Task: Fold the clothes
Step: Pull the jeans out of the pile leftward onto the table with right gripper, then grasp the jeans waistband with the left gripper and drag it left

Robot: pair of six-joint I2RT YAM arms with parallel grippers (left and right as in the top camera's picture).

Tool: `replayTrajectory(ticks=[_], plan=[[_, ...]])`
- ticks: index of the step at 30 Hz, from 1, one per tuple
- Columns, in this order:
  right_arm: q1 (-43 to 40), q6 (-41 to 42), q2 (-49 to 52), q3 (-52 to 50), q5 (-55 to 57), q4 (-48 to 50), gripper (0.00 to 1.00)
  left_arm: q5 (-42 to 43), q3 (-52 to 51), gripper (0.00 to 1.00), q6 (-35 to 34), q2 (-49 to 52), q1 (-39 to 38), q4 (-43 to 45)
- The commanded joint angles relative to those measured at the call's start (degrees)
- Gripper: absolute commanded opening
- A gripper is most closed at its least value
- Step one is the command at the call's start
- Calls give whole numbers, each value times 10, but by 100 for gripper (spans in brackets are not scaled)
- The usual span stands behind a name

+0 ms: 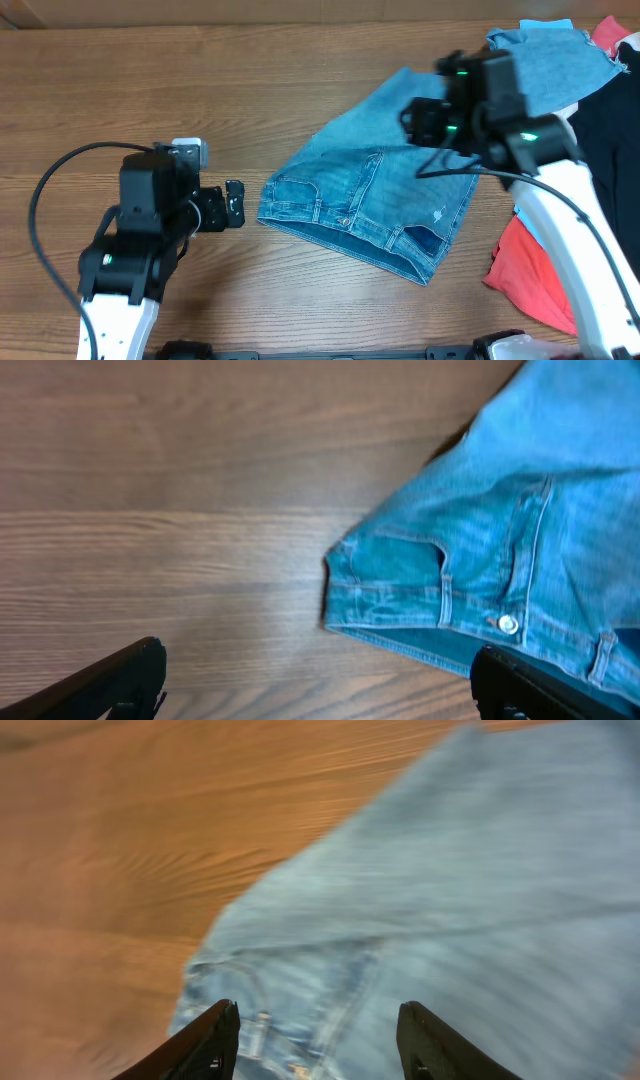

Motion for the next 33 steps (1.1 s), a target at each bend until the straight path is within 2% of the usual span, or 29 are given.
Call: replayTrajectory(ticks=[1,5,12,17,19,21,25,28,30,31,33], plan=[[-59,-6,-46,22,24,-37,56,25,1,100,-4,58,-16,0],[-105,-6,-50,22,24,-74,57,29,-2,100,-3,141,-25,-1],[-158,-17,-50,22,25,-100,58,113,-2,100,-18,308,-27,1],[-164,-17,-50,22,26,-105,58,135,-2,100,-18,406,-27,40],[-164,-17,-50,22,26,-107,58,163,-2,96,-16,442,-27,66],[-164,-17,-50,22,26,-108,58,183,-2,89,-14,456,-27,81],[-164,-17,-50,22,26,-109,58,190,-2,56,-12,462,-27,92],[-164,-17,-50,22,26,-109,58,190,-2,36,-12,462,-27,96],[-164,-17,-50,22,28,-109,58,190,-1,11,-12,462,-27,96],[-164,-17,-50,22,29,-110,58,189,-1,4,-12,461,-26,96],[-164,-17,-50,22,34,-112,58,173,3,4,-12,460,-19,92]])
